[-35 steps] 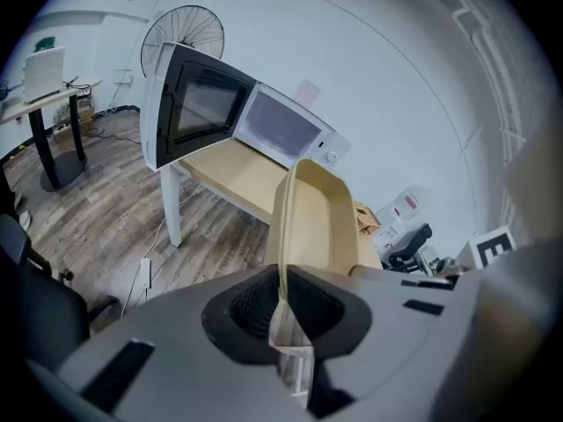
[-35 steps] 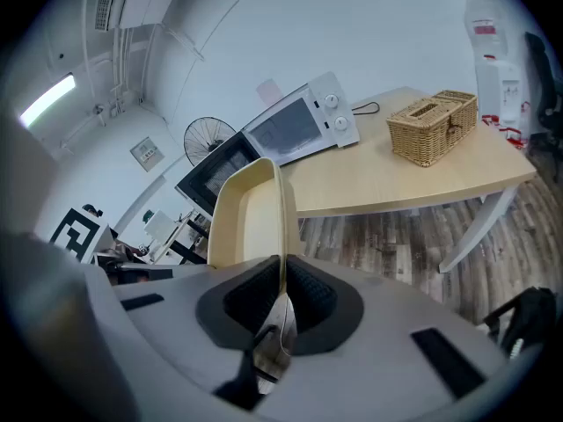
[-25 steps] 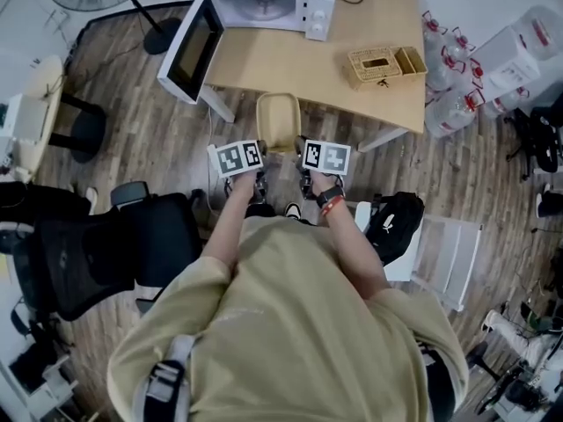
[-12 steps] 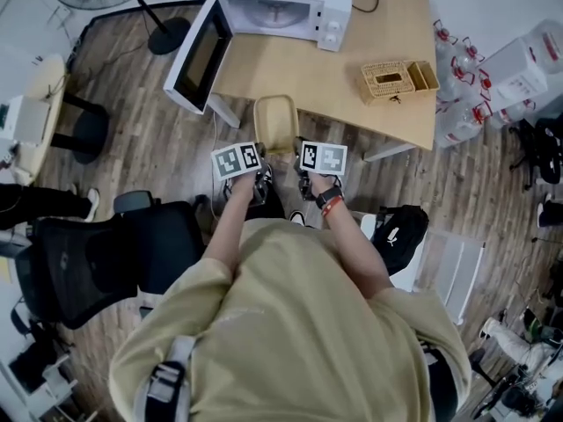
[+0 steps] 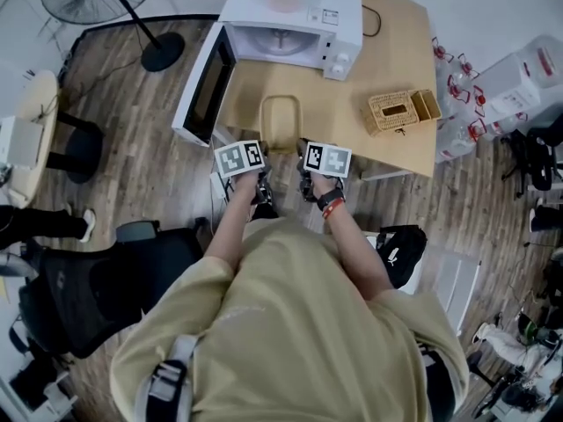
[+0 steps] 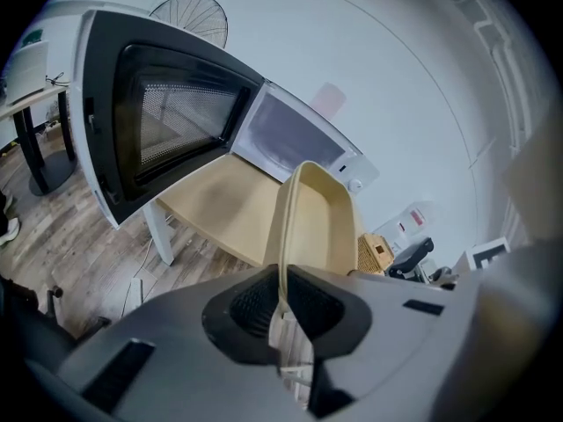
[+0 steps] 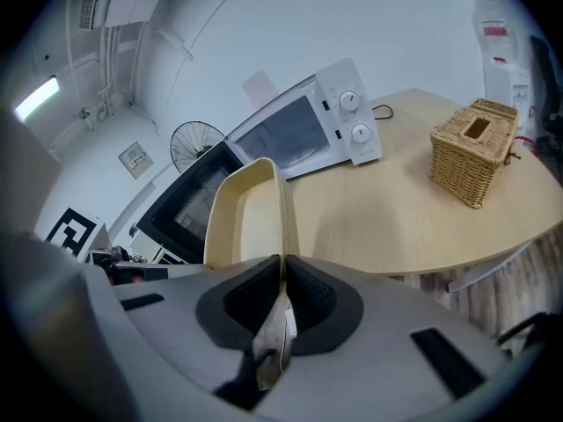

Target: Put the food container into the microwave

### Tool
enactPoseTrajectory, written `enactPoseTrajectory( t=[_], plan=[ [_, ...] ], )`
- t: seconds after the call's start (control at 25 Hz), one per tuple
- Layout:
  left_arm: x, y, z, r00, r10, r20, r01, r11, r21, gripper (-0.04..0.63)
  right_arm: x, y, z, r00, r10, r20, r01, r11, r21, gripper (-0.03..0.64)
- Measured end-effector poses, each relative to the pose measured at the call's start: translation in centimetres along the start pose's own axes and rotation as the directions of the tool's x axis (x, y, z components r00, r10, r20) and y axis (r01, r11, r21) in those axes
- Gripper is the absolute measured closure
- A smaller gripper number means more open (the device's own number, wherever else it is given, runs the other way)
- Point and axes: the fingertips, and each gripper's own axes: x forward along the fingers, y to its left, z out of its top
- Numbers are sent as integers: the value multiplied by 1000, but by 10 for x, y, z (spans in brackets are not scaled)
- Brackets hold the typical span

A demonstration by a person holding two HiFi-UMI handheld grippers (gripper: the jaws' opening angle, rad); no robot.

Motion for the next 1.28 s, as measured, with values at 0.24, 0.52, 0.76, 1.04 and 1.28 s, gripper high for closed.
enactPoseTrajectory(
  t=[0.24,0.52,0.76,1.04,1.28],
  plan=[
    [14,14,35,1000,-17,-21,17,1000,10,549,33,8,25,999,-46,2,46,999,22,575],
    [25,29,80,999,-23,-34,25,998,62,549,65,20,53,997,-76,20,75,996,55,577],
    [35,34,113,998,-43,-46,48,993,110,549,84,27,76,993,-108,57,102,991,91,577],
    [48,35,131,996,-66,-62,73,990,118,549,92,25,90,989,-128,74,118,985,129,577],
    [61,31,156,996,-77,-48,83,989,126,549,107,20,115,988,-122,95,107,984,142,577]
  ],
)
